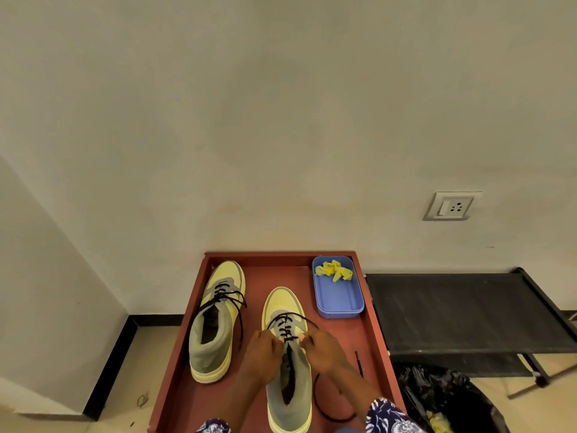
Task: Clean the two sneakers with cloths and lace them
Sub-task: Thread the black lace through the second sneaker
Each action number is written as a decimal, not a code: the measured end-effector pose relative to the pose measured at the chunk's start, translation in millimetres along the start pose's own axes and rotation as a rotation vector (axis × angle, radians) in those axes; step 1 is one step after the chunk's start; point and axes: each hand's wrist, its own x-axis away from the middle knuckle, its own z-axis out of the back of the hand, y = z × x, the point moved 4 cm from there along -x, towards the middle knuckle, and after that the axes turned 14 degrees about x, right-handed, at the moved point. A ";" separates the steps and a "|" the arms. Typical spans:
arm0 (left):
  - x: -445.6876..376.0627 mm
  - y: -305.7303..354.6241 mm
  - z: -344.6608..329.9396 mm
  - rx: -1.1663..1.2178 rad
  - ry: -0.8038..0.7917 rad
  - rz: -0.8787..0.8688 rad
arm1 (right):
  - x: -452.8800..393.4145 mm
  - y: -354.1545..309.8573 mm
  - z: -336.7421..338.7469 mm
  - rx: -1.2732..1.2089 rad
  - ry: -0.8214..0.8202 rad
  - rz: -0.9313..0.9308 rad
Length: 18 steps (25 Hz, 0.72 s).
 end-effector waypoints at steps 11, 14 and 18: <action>-9.2 -0.8 1.6 0.923 0.173 0.191 | -4.0 -13.8 -8.2 -0.816 0.071 -0.039; -6.6 5.5 -0.7 0.938 0.149 0.191 | -5.1 -13.1 -10.2 -0.818 0.065 -0.038; -8.5 7.9 -4.3 0.900 0.127 0.170 | -2.5 -14.5 -9.5 -0.827 0.070 0.009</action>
